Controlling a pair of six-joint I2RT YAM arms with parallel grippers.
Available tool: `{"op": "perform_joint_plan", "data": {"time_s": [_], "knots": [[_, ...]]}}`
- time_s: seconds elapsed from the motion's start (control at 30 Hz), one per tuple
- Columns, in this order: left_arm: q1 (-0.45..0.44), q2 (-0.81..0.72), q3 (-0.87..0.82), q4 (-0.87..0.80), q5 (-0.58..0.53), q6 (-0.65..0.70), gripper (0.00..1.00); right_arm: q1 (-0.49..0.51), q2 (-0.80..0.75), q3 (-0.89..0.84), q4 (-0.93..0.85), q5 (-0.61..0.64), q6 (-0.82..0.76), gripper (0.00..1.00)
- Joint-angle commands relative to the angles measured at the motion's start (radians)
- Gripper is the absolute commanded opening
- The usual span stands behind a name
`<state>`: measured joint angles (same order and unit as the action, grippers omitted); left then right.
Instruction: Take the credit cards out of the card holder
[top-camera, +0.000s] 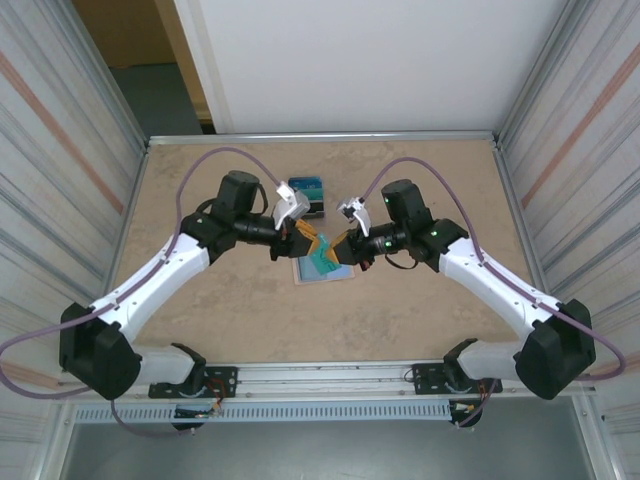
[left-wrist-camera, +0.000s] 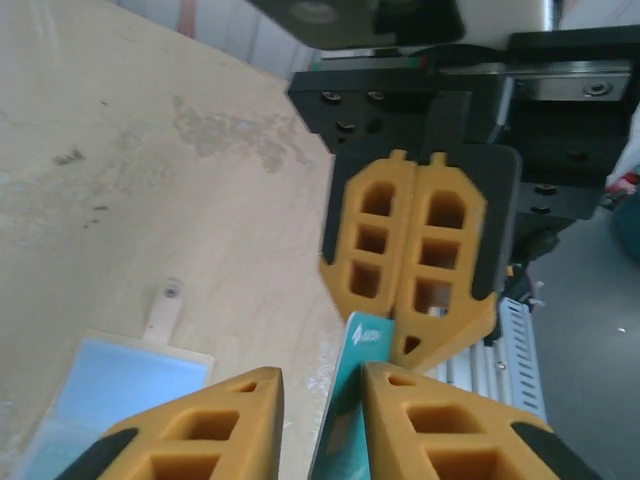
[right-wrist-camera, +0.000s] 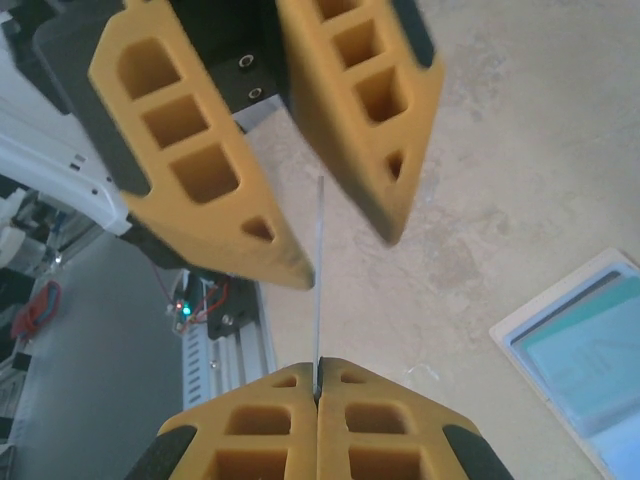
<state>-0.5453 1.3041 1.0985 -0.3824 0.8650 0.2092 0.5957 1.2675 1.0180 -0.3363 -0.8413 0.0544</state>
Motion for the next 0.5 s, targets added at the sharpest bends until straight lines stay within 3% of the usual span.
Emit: {"op": "perform_joint_plan", "data": {"time_s": [0.0,0.17,0.27,0.33,0.47], "knots": [[-0.027,0.004,0.038,-0.081,0.019,0.074,0.14,0.004,-0.011,0.021,-0.002,-0.009,-0.024,0.00],[-0.043,-0.005,0.012,-0.054,-0.016,0.067,0.00,-0.013,-0.044,-0.013,0.049,0.054,0.027,0.05],[-0.042,-0.028,-0.025,0.014,-0.064,0.015,0.00,-0.040,-0.070,-0.059,0.114,0.071,0.080,0.18],[-0.042,-0.054,-0.063,0.095,-0.095,-0.041,0.00,-0.049,-0.093,-0.099,0.160,0.098,0.124,0.33],[-0.044,-0.124,-0.179,0.321,-0.210,-0.237,0.00,-0.051,-0.148,-0.196,0.283,0.242,0.255,0.53]]}}
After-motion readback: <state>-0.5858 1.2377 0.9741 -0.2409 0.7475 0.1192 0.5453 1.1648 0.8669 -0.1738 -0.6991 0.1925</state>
